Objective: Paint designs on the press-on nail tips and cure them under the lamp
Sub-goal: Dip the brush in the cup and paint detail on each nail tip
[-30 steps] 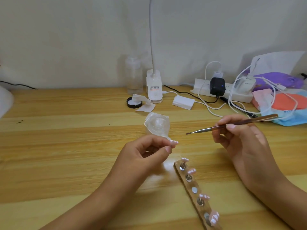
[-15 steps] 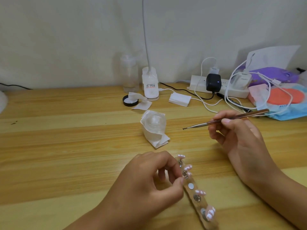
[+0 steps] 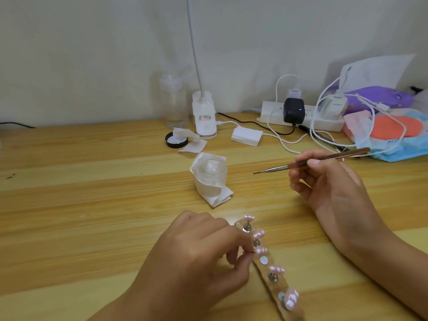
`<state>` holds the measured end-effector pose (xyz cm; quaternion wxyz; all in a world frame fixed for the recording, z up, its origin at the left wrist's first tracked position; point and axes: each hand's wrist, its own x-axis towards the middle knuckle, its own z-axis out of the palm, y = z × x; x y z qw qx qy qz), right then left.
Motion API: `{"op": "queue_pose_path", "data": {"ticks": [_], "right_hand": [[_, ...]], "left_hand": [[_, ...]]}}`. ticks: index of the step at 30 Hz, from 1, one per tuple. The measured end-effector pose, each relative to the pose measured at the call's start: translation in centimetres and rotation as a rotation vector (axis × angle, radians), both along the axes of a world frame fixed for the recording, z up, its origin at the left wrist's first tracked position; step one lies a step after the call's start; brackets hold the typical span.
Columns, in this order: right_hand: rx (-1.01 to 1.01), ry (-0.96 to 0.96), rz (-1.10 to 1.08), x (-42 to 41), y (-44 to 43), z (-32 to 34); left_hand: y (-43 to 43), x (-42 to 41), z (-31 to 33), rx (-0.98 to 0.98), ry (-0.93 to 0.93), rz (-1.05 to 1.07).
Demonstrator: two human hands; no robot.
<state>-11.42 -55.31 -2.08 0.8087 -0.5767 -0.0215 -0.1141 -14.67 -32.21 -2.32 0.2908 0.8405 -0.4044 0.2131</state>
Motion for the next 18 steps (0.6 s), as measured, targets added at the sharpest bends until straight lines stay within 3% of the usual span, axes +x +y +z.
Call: {"op": "queue_pose_path", "data": {"ticks": [18], "right_hand": [[-0.047,-0.013,0.018,-0.3,0.0,-0.1]], "left_hand": [[-1.2,0.3,-1.6,0.016,-0.074,0.018]]}}
